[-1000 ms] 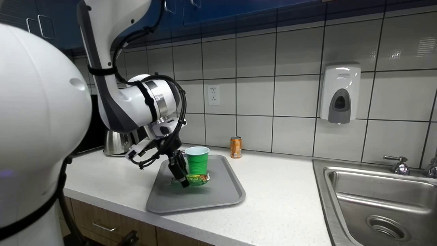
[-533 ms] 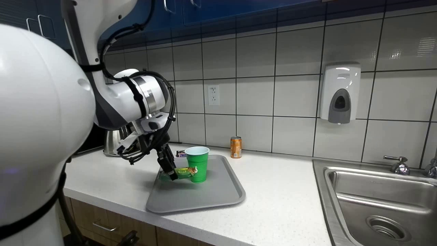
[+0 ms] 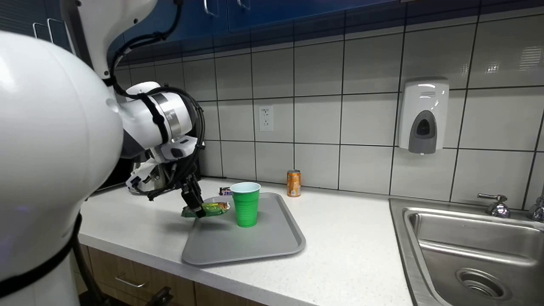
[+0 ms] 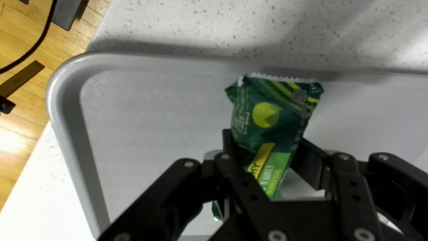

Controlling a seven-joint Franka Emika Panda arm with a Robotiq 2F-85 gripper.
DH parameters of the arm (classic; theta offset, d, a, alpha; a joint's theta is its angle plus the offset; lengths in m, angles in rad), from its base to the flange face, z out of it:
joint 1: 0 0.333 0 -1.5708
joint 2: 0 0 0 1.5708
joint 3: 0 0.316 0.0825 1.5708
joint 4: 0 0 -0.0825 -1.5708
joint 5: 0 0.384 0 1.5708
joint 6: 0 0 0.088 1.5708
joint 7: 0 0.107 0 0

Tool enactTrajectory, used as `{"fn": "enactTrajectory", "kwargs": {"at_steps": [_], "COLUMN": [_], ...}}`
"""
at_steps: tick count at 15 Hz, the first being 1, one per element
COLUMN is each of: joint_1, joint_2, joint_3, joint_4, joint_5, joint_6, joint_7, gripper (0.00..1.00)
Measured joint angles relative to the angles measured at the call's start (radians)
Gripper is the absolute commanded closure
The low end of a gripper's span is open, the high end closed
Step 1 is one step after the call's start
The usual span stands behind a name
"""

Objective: Remove the chocolate bars from the tray

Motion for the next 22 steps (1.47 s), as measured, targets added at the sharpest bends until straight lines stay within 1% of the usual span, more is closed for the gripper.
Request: {"fn": "enactTrajectory", "kwargs": {"at_steps": [5,9,14,22], "joint_1": [0.037,0.068,0.102,0.135], "joint_2": [0.010,0.048,0.132,0.273], "joint_3": [0.027,0.051,0.072,0.097], "joint_4": [0.042,0.097,0.179,0.310], "joint_5": [0.013,0.028,0.031,0.031], "joint_6": [0.000,-0.002,-0.004,-0.008], "joint_7": [-0.018,-0.050,-0.085,-0.133], "gripper": [0.83,0.83,0.83,0.83]}}
